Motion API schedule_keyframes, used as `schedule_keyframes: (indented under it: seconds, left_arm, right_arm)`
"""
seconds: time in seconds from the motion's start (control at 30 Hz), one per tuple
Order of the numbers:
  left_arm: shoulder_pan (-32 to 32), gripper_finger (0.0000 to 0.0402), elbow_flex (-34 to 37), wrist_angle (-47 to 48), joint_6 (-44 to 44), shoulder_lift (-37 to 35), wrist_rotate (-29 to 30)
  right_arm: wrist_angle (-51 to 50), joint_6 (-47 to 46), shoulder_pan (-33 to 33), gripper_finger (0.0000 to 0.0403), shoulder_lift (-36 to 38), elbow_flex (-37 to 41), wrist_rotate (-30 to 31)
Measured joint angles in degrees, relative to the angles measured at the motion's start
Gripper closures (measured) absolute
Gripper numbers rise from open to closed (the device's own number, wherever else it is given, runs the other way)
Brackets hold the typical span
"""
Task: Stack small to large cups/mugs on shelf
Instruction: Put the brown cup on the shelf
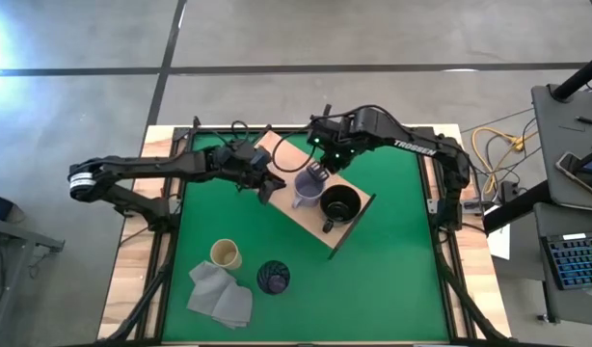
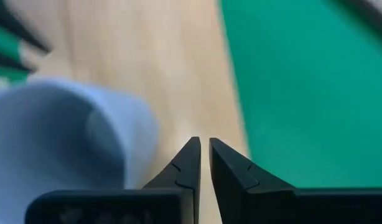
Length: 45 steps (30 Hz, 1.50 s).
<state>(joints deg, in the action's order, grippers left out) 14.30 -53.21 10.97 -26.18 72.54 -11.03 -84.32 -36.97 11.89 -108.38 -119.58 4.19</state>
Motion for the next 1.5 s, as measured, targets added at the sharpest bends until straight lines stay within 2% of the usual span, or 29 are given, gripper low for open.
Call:
schedule_keyframes:
  seconds: [0.13, 0.37, 0.63, 0.77, 0.9, 1.17, 1.5]
  left_arm:
    - [-0.16, 0.0339, 0.04, 3.69, 1.25, -4.14, -0.07]
    - [-1.55, 0.0331, 0.11, 15.79, 1.08, -12.11, -0.36]
    - [-4.97, 0.029, 0.17, 37.51, -0.58, -19.61, 1.26]
    - [-7.66, 0.0263, 0.2, 42.76, -4.81, -22.14, 3.83]
    - [-9.8, 0.0241, 0.2, 45.7, -7.9, -23.13, 4.51]
    - [-16.0, 0.0237, -1.14, 52.95, -14.09, -21.99, 5.37]
    - [-29.41, 0.0237, -2.55, 53.99, -24.14, -18.54, 5.55]
  right_arm:
    - [-0.12, 0.99, 0.5, 0.0362, 0.09, -2.69, 5.48]
    - [-0.74, 3.01, 2.12, 0.0302, 0.13, -6.9, 7.78]
    - [-1.79, 3.96, 2.93, 0.0227, 0.13, -8.78, 8.06]
    - [-2.97, 4.09, 3.03, 0.0204, 0.13, -8.84, 9.21]
    - [-3.51, 4.24, 3.25, 0.0193, 0.13, -8.84, 9.43]
    - [-5.8, 4.24, 3.55, 0.019, 0.13, -8.84, 9.31]
    - [-5.72, 5.56, 3.53, 0.019, 0.45, -8.84, 6.84]
